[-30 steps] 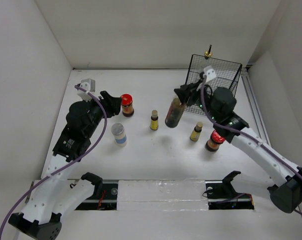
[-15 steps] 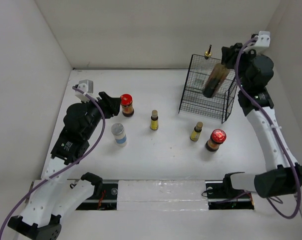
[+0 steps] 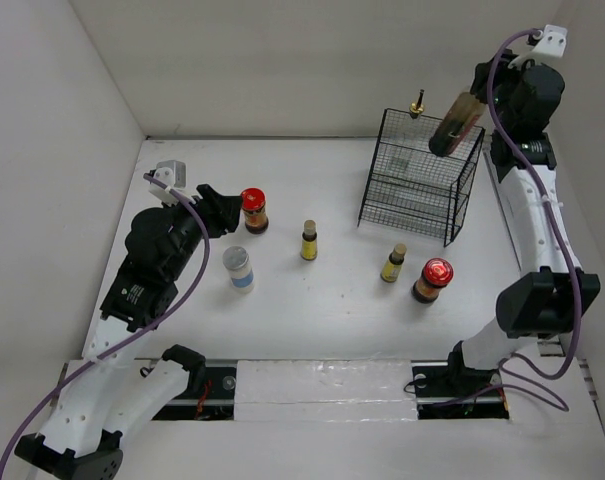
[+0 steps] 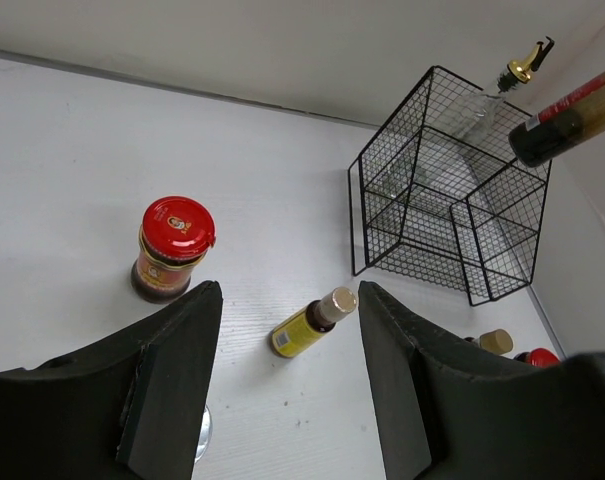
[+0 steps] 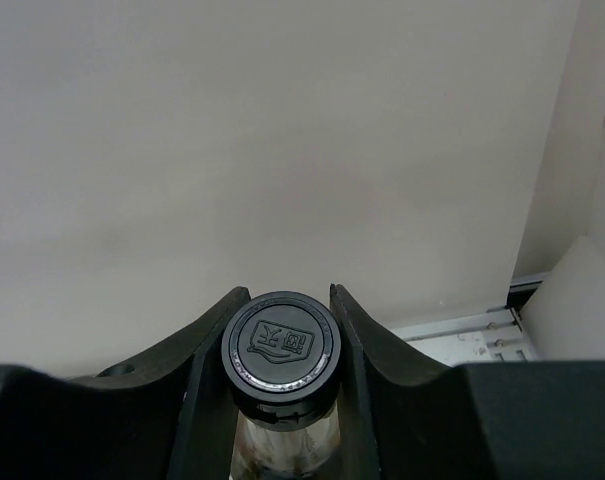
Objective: Organize the condiment bottles
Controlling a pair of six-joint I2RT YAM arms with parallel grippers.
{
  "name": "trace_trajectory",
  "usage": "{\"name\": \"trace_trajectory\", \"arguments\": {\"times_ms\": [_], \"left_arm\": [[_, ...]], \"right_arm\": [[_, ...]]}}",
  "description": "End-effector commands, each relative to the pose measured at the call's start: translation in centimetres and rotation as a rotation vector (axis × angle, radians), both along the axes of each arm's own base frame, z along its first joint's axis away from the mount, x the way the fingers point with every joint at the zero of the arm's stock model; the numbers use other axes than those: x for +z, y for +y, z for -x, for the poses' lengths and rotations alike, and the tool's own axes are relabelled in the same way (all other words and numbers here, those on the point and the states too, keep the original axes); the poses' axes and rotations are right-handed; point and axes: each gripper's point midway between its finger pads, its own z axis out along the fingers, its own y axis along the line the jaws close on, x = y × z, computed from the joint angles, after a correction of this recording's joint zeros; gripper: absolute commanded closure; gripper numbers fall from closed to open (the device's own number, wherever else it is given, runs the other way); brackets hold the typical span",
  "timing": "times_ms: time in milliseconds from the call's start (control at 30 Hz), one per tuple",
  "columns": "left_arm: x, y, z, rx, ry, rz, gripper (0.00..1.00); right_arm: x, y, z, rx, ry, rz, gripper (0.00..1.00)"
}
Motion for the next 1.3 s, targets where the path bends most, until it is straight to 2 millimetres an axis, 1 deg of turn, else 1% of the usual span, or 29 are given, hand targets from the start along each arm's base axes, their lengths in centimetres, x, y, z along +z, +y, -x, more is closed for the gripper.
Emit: {"name": "trace_trajectory", "arguments": {"times_ms": [0,33,100,133,200,267,300,333,400,433,467,500,533,567,700,733,767,800,833,867,900,933,967,1000,1033,1100,1133,1200,1267], "left_arm": [[1.2,-0.1,-0.1,-0.004,-0.051,0.027,0.47],[1.2,-0.1,-0.1,-0.004,-0.051,0.027,0.47],[1.2,0.1,-0.1,0.005,-0.051,0.026,0.47],[1.2,0.1,-0.1,0.005,-0.051,0.026,0.47],[1.0,0.1,-0.1,0.005,-0.043,0.022,0.47],[1.0,0.1,-0.1,0.005,-0.043,0.022,0.47],[1.0,0.2,-0.2,0.014,-0.043,0.022,0.47],[0.7,0.1,-0.4,0.014,-0.035,0.018,0.47],[0.7,0.1,-0.4,0.014,-0.035,0.018,0.47],[0.7,0.1,-0.4,0.014,-0.035,0.018,0.47],[0.7,0.1,-0.4,0.014,-0.035,0.018,0.47],[0.7,0.1,-0.4,0.014,-0.035,0.018,0.47],[0.4,0.0,-0.6,0.014,-0.025,0.014,0.47],[0.4,0.0,-0.6,0.014,-0.025,0.014,0.47],[0.4,0.0,-0.6,0.014,-0.025,0.014,0.47],[0.4,0.0,-0.6,0.014,-0.025,0.014,0.47],[0.4,0.0,-0.6,0.014,-0.025,0.014,0.47],[0.4,0.0,-0.6,0.014,-0.025,0.014,0.47],[0.4,0.0,-0.6,0.014,-0.025,0.014,0.47],[0.4,0.0,-0.6,0.014,-0.025,0.014,0.47],[0.4,0.0,-0.6,0.014,-0.025,0.014,0.47],[0.4,0.0,-0.6,0.014,-0.025,0.014,0.47],[0.4,0.0,-0.6,0.014,-0.025,0.014,0.47],[0.4,0.0,-0.6,0.014,-0.025,0.014,0.47],[0.4,0.0,-0.6,0.014,-0.025,0.014,0.47],[0.4,0.0,-0.6,0.014,-0.025,0.014,0.47],[0.4,0.0,-0.6,0.014,-0.025,0.014,0.47],[0.4,0.0,-0.6,0.014,-0.025,0.014,0.47],[0.4,0.0,-0.6,0.014,-0.025,0.014,0.47]], "right_arm": [[9.6,-0.8,1.8,-0.028,-0.273,-0.010,1.00],[10.0,-1.0,1.6,-0.039,-0.282,-0.013,1.00],[8.7,-1.2,0.2,-0.049,-0.255,-0.017,1.00],[8.8,-1.4,-0.1,-0.058,-0.258,-0.019,1.00],[8.3,-1.4,-0.5,-0.058,-0.249,-0.019,1.00],[7.2,-1.7,-1.4,-0.071,-0.225,-0.014,1.00],[7.0,-1.5,-1.5,-0.075,-0.228,-0.018,1.00],[6.0,-1.6,-2.1,-0.078,-0.210,-0.007,1.00],[5.7,-1.6,-2.3,-0.078,-0.218,-0.007,1.00],[4.5,-1.6,-2.9,-0.079,-0.200,-0.007,1.00],[4.8,-1.6,-2.8,-0.078,-0.210,-0.007,1.00],[4.3,-1.7,-3.2,-0.081,-0.200,0.002,1.00],[4.3,-1.7,-3.2,-0.081,-0.200,0.002,1.00],[3.8,-1.2,-3.6,-0.072,-0.191,0.001,1.00],[4.5,-1.2,-3.4,-0.111,-0.218,0.012,1.00],[4.8,-1.8,-3.2,-0.147,-0.228,0.002,1.00],[5.1,-1.5,-3.1,-0.153,-0.239,0.011,1.00],[4.8,-1.0,-3.3,-0.151,-0.240,0.007,1.00],[5.5,-1.3,-3.0,-0.168,-0.270,0.012,1.00],[5.0,-1.1,-3.1,-0.184,-0.256,0.021,1.00],[5.2,-0.5,-3.0,-0.181,-0.265,0.027,1.00],[4.6,-0.5,-3.2,-0.184,-0.250,0.037,1.00],[4.3,0.0,-3.3,-0.175,-0.250,0.036,1.00],[3.5,0.0,-3.5,-0.174,-0.234,0.038,1.00],[2.0,0.5,-3.6,-0.164,-0.208,0.040,1.00],[0.5,0.9,-3.7,-0.164,-0.198,0.038,1.00],[-1.7,0.9,-4.1,-0.163,-0.160,0.043,1.00],[-3.0,1.0,-4.2,-0.160,-0.141,0.035,1.00],[-4.9,1.2,-4.7,-0.150,-0.103,0.042,1.00]]}}
